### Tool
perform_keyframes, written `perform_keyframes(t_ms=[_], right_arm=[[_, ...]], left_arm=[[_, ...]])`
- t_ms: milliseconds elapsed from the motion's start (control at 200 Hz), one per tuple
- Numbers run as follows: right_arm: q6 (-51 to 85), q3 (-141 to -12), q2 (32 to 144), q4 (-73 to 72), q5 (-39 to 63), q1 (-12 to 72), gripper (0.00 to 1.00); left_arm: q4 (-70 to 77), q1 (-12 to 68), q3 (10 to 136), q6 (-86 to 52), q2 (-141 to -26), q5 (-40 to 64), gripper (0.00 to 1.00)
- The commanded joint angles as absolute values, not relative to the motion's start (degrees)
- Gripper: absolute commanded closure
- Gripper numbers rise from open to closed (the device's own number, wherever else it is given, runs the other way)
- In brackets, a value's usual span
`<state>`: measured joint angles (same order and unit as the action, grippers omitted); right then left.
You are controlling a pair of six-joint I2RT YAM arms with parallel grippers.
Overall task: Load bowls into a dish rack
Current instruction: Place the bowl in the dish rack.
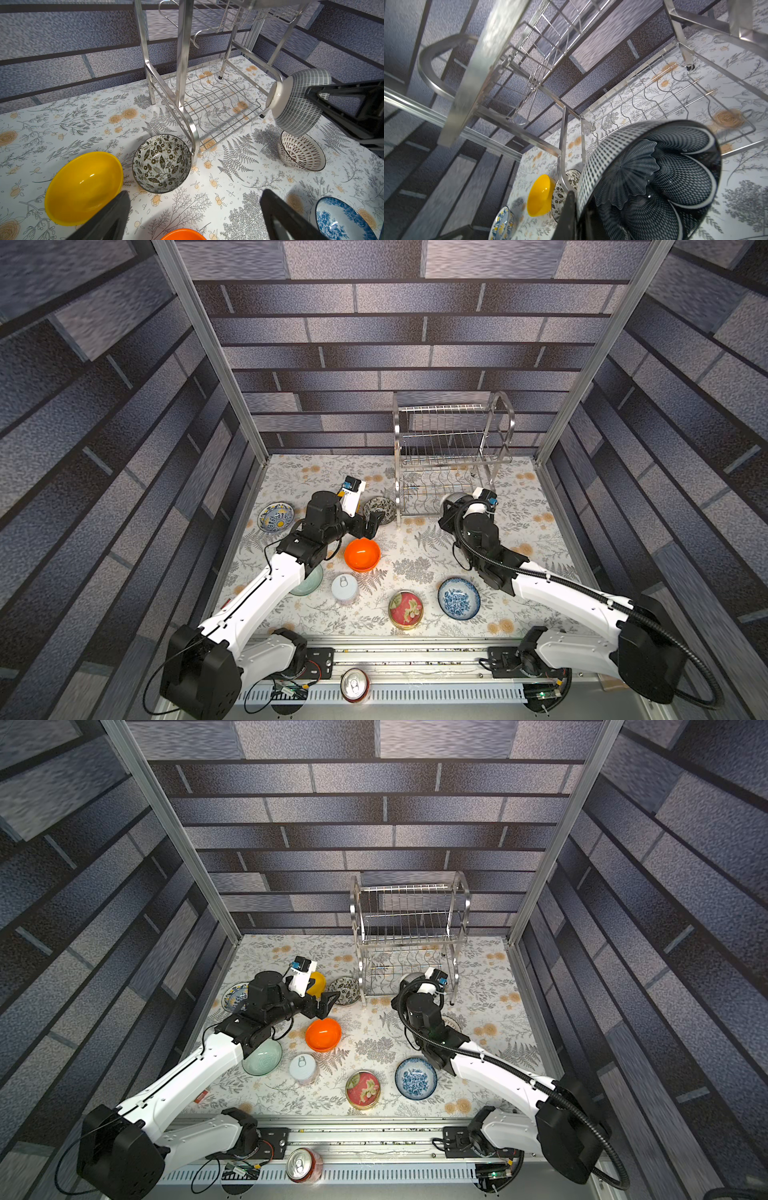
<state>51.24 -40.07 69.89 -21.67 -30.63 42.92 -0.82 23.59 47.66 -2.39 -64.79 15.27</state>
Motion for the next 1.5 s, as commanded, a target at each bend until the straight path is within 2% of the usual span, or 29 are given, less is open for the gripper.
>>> perform_keyframes(t_ms=[0, 306, 862, 1493], right_arm=[[64.0, -39.1, 71.8, -30.3, -32.8, 40.9, 1.00], [78.6, -37.1, 81.3, -44.9, -25.5, 36.0, 1.00], [83.7, -39.9, 87.4, -53.2, -20.0, 32.5, 1.00], [87.8, -51.6, 104.5, -66.1, -6.7, 27.5, 0.99]], left_arm=[[0.0, 23.7, 47.9, -4.5, -64.8, 16.8, 0.00], [0.8, 24.2, 47.8, -6.0, -64.7, 18.1, 0.00], [-0.1, 25.8, 47.9, -4.8, -64.9, 17.3, 0.00], [-3.6, 27.7, 48.9, -1.2, -67.2, 13.1, 0.00]])
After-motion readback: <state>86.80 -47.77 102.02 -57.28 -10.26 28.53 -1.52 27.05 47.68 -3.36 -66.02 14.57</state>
